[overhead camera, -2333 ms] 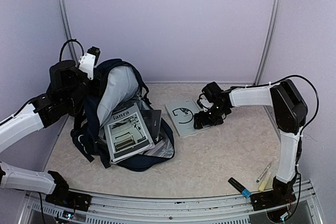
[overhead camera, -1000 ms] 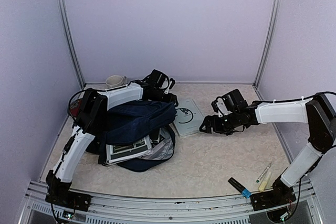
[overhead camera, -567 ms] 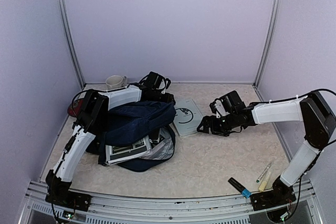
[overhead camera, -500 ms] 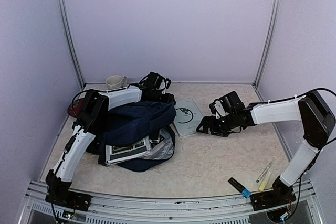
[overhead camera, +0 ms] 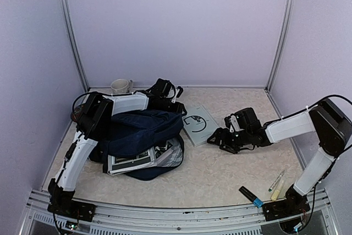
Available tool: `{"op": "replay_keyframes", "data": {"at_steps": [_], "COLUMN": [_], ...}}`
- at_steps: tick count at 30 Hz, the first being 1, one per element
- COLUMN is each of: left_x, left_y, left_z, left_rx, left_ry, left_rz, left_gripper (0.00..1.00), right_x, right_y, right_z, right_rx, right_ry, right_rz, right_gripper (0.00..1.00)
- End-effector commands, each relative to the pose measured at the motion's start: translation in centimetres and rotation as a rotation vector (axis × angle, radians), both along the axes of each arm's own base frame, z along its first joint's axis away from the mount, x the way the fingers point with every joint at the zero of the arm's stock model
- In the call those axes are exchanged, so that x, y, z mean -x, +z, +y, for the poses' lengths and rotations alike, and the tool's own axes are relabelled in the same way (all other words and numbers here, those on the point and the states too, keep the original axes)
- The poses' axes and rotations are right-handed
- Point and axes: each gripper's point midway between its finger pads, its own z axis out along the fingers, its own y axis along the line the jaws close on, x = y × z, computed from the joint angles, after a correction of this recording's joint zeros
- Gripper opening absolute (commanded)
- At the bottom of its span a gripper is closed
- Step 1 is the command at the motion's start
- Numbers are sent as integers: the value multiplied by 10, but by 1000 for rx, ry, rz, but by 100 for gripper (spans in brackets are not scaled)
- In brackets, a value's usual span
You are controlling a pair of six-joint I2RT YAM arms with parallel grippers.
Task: Pack the student bag
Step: Move the book to the corner of the board.
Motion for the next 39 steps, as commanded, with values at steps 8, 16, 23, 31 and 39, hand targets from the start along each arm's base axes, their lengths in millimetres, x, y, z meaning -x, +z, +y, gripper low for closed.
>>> {"op": "replay_keyframes", "data": {"at_steps": [8, 16, 23, 31, 39], "left_x": [112, 108, 83, 88, 149], "left_y": [-8, -12, -27, -34, 3], "left_z": [-30, -34, -24, -22, -59], "left_rx": [-99, -66, -74, -23, 32], "left_ry": [-352, -337, -259, -253, -411], "left_rz": [156, 189, 212, 267, 266], "left_gripper": [55, 57, 57, 54, 56], "right_x": [15, -7, -31, -74, -58], "right_y": [-19, -22, -12, 50, 88], "right_z": [-59, -64, -44, -6, 5], "right_rx": [-78, -77, -152, -168, -222], "right_ry": [-259, -300, -271, -153, -99], "right_rz": [81, 70, 50, -114, -153], "right_gripper": [83, 84, 81, 79, 78]}}
